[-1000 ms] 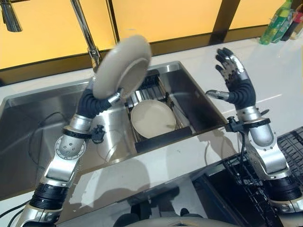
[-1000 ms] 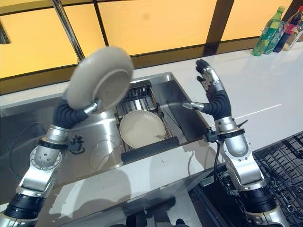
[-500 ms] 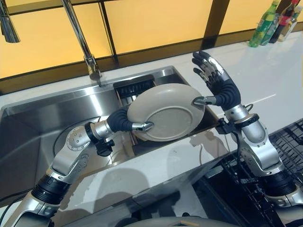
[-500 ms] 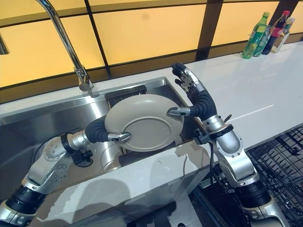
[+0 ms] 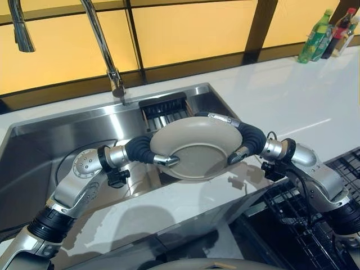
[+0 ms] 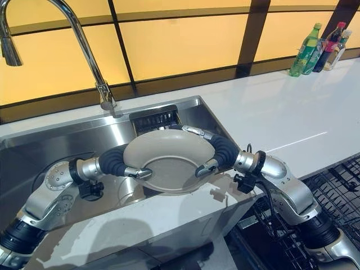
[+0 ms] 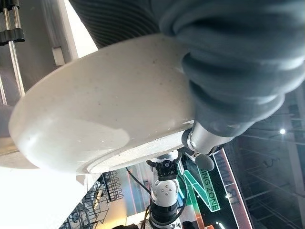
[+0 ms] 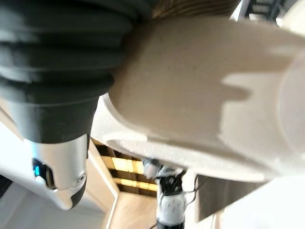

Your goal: Pick up plates and place into dishwasher.

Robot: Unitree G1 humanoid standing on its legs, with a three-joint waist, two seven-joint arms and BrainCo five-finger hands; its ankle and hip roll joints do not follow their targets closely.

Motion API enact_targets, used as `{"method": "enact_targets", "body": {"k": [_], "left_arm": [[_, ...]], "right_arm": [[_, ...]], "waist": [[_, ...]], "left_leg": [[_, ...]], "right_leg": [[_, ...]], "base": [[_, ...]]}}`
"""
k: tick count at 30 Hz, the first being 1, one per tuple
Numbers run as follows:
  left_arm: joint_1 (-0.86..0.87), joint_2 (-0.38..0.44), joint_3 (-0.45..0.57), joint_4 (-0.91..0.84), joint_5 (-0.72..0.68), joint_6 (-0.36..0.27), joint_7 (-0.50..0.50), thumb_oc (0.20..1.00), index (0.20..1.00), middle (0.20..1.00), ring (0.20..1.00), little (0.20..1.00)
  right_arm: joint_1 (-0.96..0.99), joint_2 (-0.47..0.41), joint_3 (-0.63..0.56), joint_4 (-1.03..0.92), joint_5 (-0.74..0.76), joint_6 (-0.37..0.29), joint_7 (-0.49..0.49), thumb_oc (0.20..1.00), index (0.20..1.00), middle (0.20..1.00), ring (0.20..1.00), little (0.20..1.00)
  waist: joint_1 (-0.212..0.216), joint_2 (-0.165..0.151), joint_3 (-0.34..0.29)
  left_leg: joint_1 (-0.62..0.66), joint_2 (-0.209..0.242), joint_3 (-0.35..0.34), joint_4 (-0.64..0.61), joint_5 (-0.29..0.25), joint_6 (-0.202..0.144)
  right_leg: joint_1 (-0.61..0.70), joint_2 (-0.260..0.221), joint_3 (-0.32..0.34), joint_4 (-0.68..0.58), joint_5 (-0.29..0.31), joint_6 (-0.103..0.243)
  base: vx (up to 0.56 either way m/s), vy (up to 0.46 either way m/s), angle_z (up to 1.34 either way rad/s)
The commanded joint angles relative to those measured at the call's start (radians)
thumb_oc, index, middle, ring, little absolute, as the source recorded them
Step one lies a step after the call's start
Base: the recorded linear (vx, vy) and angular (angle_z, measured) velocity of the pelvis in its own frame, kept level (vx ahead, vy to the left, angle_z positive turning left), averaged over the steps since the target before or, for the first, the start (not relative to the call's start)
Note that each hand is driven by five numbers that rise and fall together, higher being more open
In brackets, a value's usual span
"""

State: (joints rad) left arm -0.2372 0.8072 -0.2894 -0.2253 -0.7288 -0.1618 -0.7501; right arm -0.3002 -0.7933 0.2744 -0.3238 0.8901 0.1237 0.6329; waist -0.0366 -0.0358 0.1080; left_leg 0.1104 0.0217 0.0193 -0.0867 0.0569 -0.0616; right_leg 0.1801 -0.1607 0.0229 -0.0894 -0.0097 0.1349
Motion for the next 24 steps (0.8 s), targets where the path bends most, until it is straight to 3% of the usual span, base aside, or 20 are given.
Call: {"method": "enact_targets", "body": {"k": [1, 5, 10, 11, 12, 17, 24], "left_arm": [[-0.077, -0.004, 0.013, -0.010, -0.086, -0.064, 0.004, 0.200, 0.200, 0.200, 0.200, 0.200], [-0.078, -0.013, 0.007, -0.004, -0.082, -0.064, 0.005, 0.200, 0.200, 0.200, 0.200, 0.200], [-0.077, -0.019, 0.013, -0.004, -0.088, -0.062, 0.012, 0.200, 0.200, 0.200, 0.200, 0.200], [-0.071, -0.023, 0.017, -0.006, -0.088, -0.061, 0.010, 0.200, 0.200, 0.200, 0.200, 0.200], [-0.068, -0.031, 0.022, -0.005, -0.086, -0.058, 0.006, 0.200, 0.200, 0.200, 0.200, 0.200], [-0.061, -0.063, 0.031, 0.004, -0.062, -0.059, -0.006, 0.200, 0.200, 0.200, 0.200, 0.200], [-0.052, -0.075, 0.044, -0.003, -0.055, -0.056, 0.015, 0.200, 0.200, 0.200, 0.200, 0.200]], "right_arm": [[-0.032, 0.020, 0.011, -0.042, 0.066, 0.013, 0.057, 1.000, 1.000, 1.000, 1.000, 1.000], [-0.013, 0.044, 0.025, -0.045, 0.039, 0.032, 0.087, 1.000, 1.000, 1.000, 1.000, 1.000], [-0.011, 0.059, 0.017, -0.037, 0.058, -0.009, 0.050, 1.000, 1.000, 1.000, 1.000, 1.000], [-0.006, 0.067, 0.011, -0.038, 0.075, -0.010, 0.036, 0.517, 0.517, 0.517, 0.517, 0.517], [-0.007, 0.082, 0.006, -0.035, 0.084, -0.005, 0.024, 0.200, 0.200, 0.200, 0.200, 0.200], [0.014, 0.132, -0.009, -0.024, 0.030, 0.001, -0.026, 0.200, 0.200, 0.200, 0.200, 0.200], [0.054, 0.120, -0.060, -0.022, -0.055, -0.037, -0.129, 0.200, 0.200, 0.200, 0.200, 0.200]], "waist": [[0.023, 0.003, -0.063], [0.025, 0.004, -0.065], [0.027, 0.006, -0.066], [0.027, 0.006, -0.067], [0.028, 0.006, -0.067], [0.024, 0.010, -0.068], [0.009, 0.015, -0.067]], "left_leg": [[-0.006, 0.036, -0.032, 0.096, -0.154, 0.007], [-0.004, 0.036, -0.034, 0.098, -0.154, 0.008], [-0.002, 0.036, -0.035, 0.094, -0.151, 0.008], [-0.001, 0.036, -0.035, 0.093, -0.151, 0.008], [-0.001, 0.034, -0.036, 0.094, -0.151, 0.009], [-0.002, 0.035, -0.031, 0.091, -0.152, 0.011], [-0.003, 0.041, -0.023, 0.078, -0.141, 0.009]], "right_leg": [[-0.104, -0.005, -0.037, 0.107, -0.012, 0.020], [-0.097, -0.003, -0.041, 0.110, -0.018, 0.016], [-0.090, -0.002, -0.047, 0.110, -0.020, 0.013], [-0.089, -0.002, -0.047, 0.108, -0.020, 0.013], [-0.088, -0.001, -0.045, 0.106, -0.020, 0.012], [-0.088, 0.003, -0.040, 0.103, -0.022, 0.010], [-0.090, 0.011, -0.037, 0.108, -0.029, 0.006]], "base": [[0.00, -0.006, 0.04], [0.00, 0.000, 0.00], [0.00, 0.000, 0.00], [0.00, 0.000, 0.00], [0.00, 0.000, 0.00], [0.00, 0.000, 0.00], [0.00, 0.000, 0.00]]}}
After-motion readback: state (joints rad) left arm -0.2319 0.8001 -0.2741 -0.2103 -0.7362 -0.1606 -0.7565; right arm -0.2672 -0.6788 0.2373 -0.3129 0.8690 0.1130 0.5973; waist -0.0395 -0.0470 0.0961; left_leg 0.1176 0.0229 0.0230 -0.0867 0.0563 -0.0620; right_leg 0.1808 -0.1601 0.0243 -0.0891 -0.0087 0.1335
